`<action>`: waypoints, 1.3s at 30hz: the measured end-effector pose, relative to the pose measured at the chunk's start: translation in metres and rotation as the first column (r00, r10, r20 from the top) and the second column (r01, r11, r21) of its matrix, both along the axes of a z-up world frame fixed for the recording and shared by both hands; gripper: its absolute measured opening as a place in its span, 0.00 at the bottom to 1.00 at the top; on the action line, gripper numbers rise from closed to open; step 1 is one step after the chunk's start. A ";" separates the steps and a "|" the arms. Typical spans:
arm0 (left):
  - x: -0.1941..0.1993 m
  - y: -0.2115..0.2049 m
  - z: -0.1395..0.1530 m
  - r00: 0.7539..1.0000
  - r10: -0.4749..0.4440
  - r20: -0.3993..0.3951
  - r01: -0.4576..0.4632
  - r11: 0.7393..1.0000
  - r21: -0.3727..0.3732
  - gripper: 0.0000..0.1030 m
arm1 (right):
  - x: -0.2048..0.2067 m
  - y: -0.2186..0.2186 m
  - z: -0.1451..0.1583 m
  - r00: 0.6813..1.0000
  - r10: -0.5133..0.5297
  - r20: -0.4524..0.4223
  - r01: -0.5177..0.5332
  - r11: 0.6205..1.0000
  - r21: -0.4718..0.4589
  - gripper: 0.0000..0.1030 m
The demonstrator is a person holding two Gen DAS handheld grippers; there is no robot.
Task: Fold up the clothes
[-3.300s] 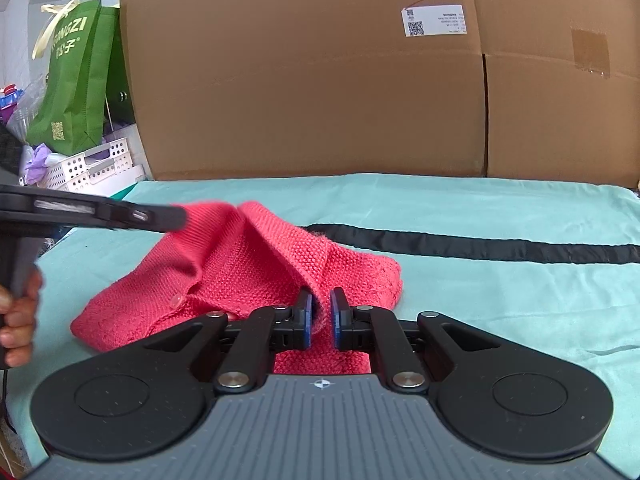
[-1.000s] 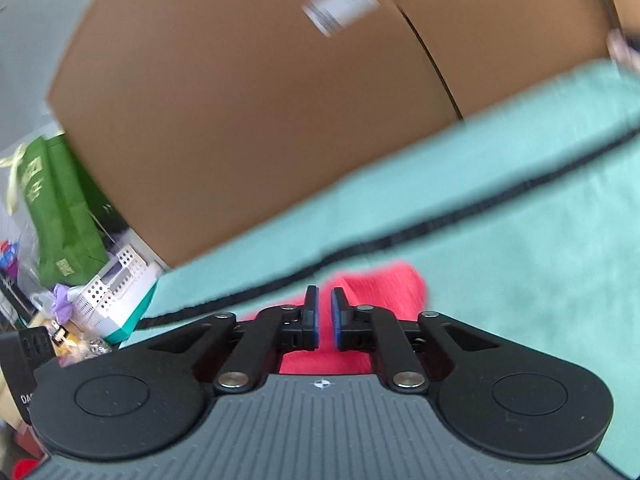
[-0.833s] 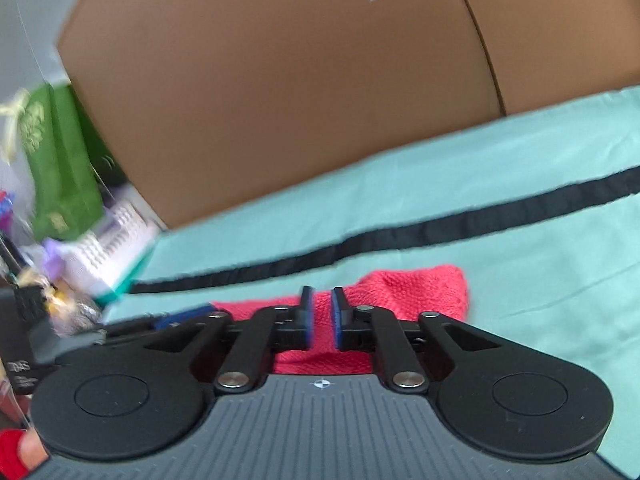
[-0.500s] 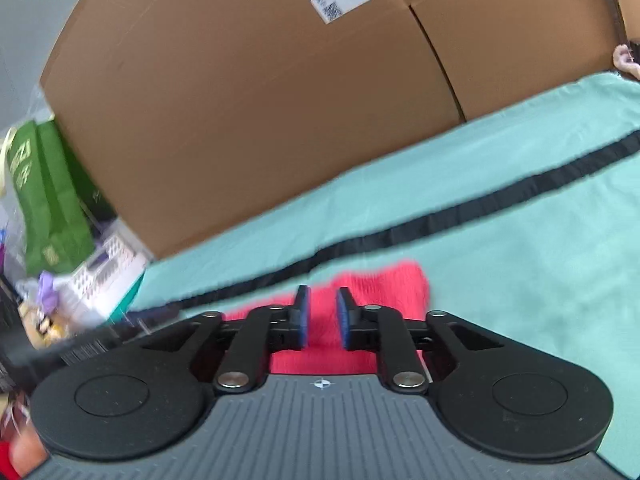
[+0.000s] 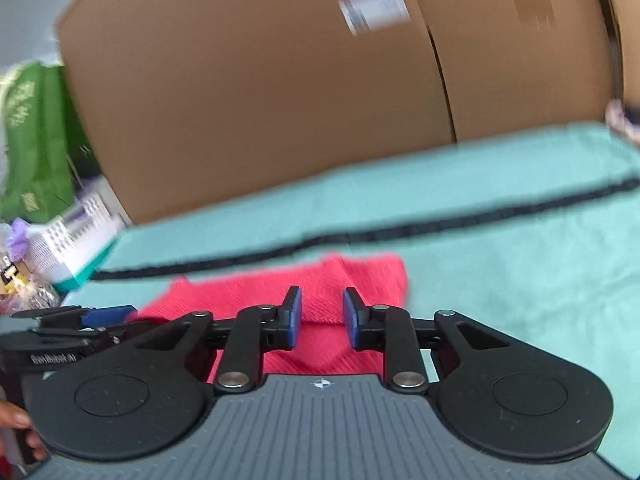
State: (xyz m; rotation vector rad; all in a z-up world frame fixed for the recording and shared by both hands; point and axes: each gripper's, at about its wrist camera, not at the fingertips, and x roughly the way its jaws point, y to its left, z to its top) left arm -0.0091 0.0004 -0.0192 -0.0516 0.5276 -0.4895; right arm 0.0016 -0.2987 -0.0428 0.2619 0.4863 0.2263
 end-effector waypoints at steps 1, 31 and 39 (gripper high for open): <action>-0.001 -0.003 0.006 1.000 -0.011 0.017 0.012 1.000 -0.027 0.57 | -0.001 0.002 0.002 1.000 0.000 0.015 0.000 1.000 -0.014 0.24; 0.059 -0.046 -0.027 0.972 0.209 0.109 -0.233 0.924 0.302 0.60 | 0.061 0.007 -0.024 0.994 -0.083 -0.065 0.070 0.981 -0.179 0.00; 0.027 -0.064 -0.017 0.983 0.095 0.154 -0.142 0.935 0.324 0.63 | 0.032 0.017 -0.028 0.999 0.022 -0.046 -0.028 0.989 -0.144 0.00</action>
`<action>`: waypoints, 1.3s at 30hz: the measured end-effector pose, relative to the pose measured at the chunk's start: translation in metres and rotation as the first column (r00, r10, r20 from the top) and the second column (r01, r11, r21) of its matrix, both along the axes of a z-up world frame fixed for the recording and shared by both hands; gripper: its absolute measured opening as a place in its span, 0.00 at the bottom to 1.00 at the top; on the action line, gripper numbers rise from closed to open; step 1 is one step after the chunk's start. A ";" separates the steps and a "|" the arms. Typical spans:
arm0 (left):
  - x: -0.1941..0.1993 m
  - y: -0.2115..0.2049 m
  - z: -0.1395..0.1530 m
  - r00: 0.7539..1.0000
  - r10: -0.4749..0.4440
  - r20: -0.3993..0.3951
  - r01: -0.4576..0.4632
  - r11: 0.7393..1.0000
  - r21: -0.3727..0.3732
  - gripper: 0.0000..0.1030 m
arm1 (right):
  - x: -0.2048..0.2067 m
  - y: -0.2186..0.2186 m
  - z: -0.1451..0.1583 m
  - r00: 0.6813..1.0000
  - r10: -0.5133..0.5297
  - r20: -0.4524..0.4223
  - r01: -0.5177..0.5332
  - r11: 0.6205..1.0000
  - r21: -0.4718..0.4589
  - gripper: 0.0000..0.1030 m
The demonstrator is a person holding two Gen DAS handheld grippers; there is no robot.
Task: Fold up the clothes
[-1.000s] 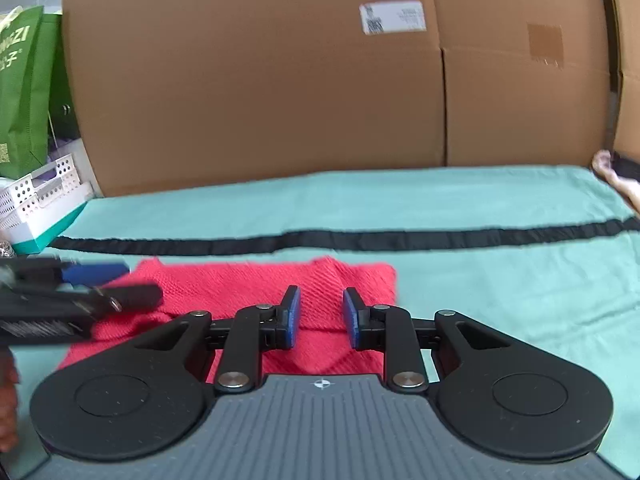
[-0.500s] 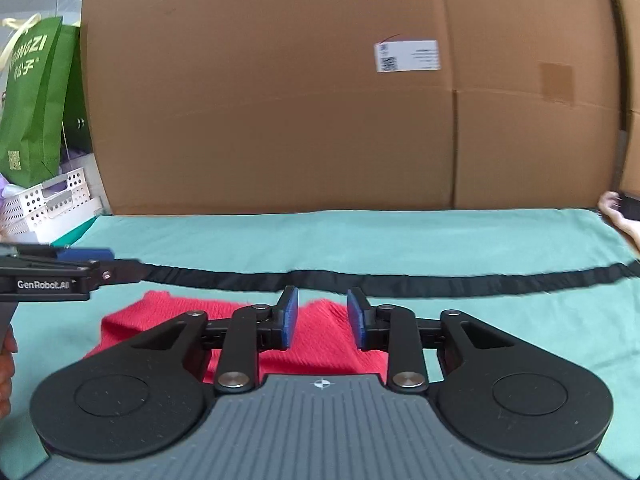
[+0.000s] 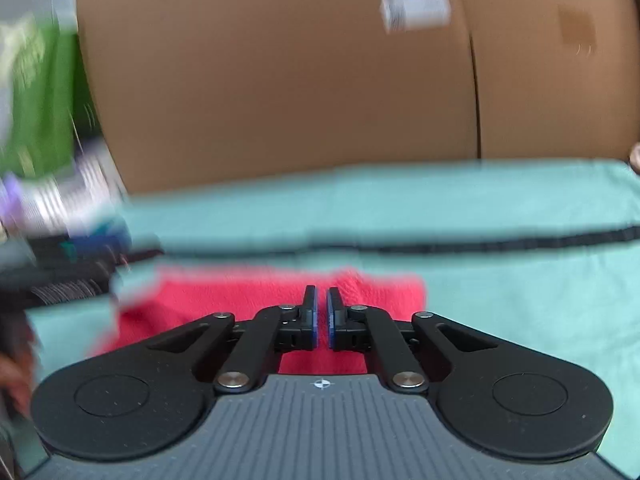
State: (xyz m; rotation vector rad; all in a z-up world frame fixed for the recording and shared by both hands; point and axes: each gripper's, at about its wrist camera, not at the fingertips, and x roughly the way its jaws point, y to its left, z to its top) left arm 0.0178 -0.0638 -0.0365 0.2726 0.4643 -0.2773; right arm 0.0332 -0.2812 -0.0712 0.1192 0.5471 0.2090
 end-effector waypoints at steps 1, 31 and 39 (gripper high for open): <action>0.002 0.001 -0.008 1.000 0.005 -0.019 -0.004 1.000 0.014 0.63 | -0.002 -0.003 0.001 1.000 -0.008 0.005 0.008 1.000 0.016 0.00; -0.015 0.031 -0.015 0.997 0.022 -0.071 -0.023 1.000 -0.018 0.83 | -0.034 0.006 0.027 0.997 0.008 0.075 -0.008 1.000 0.001 0.28; -0.008 0.038 -0.011 0.997 0.032 -0.069 -0.036 0.998 -0.048 0.82 | -0.016 0.003 0.017 1.000 -0.020 0.015 0.019 1.000 0.004 0.30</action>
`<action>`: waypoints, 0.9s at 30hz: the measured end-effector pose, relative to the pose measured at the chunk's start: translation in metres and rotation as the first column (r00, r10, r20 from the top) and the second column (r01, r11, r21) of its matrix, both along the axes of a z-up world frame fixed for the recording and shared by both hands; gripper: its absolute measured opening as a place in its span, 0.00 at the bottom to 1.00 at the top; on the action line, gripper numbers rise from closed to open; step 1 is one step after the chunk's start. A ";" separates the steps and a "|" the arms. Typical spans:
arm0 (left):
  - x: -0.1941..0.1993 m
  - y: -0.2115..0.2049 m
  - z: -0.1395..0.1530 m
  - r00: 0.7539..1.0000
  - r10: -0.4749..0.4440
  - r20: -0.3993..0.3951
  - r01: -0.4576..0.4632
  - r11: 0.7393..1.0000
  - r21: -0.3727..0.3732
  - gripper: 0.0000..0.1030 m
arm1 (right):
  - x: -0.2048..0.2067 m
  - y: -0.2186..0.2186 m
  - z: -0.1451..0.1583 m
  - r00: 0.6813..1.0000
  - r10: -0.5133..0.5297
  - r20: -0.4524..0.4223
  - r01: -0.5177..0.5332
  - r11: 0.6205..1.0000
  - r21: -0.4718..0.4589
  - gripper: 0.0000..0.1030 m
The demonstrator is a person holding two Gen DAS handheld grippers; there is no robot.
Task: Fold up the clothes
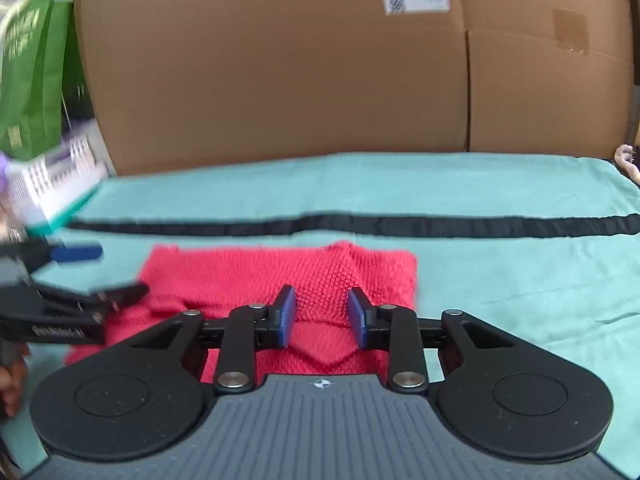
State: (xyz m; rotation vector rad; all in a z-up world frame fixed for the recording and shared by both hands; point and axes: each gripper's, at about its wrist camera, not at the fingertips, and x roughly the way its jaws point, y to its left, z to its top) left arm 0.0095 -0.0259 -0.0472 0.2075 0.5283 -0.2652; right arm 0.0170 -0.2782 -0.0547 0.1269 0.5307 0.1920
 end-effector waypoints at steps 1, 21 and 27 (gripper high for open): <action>-0.002 0.003 0.004 1.000 0.007 0.010 -0.007 1.000 -0.013 0.81 | -0.004 -0.003 0.006 0.999 -0.001 0.034 0.001 1.000 0.016 0.30; -0.011 -0.008 0.014 0.997 -0.037 0.074 0.034 0.999 0.036 0.79 | 0.001 0.011 -0.005 0.999 0.043 -0.009 -0.043 0.996 -0.082 0.36; -0.043 -0.012 0.009 0.991 -0.126 0.050 0.128 0.991 -0.027 0.79 | -0.036 -0.012 0.013 0.994 0.008 0.112 0.003 0.996 -0.094 0.36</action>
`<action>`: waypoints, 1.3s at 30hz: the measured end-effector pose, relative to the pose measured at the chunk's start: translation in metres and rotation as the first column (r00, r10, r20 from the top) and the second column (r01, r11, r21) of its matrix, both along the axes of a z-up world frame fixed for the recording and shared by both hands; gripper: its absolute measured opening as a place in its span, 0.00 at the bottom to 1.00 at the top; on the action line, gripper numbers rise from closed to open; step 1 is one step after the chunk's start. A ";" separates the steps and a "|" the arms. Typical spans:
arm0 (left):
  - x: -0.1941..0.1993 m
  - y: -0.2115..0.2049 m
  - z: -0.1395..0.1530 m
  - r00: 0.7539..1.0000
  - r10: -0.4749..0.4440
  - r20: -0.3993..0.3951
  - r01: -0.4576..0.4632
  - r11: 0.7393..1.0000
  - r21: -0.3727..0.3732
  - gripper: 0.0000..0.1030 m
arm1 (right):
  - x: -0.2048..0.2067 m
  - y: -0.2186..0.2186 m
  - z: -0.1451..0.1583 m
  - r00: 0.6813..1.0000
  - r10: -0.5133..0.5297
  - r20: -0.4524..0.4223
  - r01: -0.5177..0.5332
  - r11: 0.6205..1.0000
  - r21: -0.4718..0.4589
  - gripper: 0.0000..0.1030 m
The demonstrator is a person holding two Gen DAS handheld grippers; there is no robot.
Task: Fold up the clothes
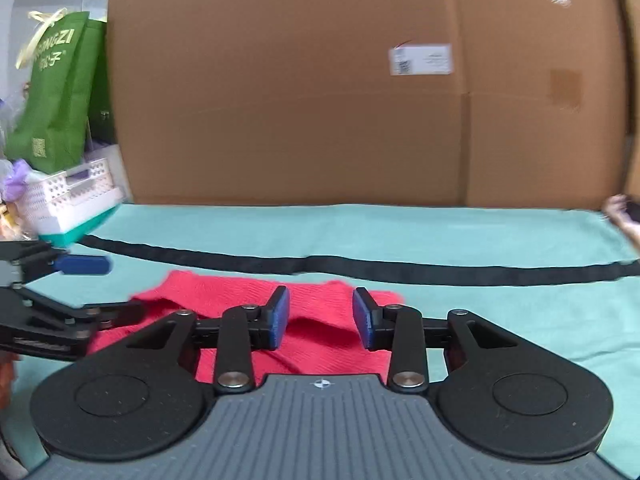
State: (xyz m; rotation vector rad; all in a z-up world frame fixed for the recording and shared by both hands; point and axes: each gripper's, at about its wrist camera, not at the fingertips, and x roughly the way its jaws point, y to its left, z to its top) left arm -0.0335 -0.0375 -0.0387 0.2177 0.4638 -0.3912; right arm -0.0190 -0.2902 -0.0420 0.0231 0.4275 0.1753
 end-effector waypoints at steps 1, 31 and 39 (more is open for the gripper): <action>-0.001 0.000 0.000 1.000 -0.008 0.000 0.008 1.000 -0.021 0.79 | -0.002 -0.006 -0.003 1.000 -0.023 -0.021 0.023 1.000 -0.014 0.36; 0.072 -0.020 -0.016 0.985 0.000 -0.170 -0.032 0.982 -0.186 0.84 | 0.084 -0.012 -0.034 0.981 -0.048 -0.190 0.074 0.989 0.131 0.00; 0.073 -0.014 -0.012 0.990 0.036 -0.134 -0.060 0.982 -0.181 0.99 | 0.082 -0.023 -0.033 0.978 -0.088 -0.187 0.118 0.981 0.153 0.00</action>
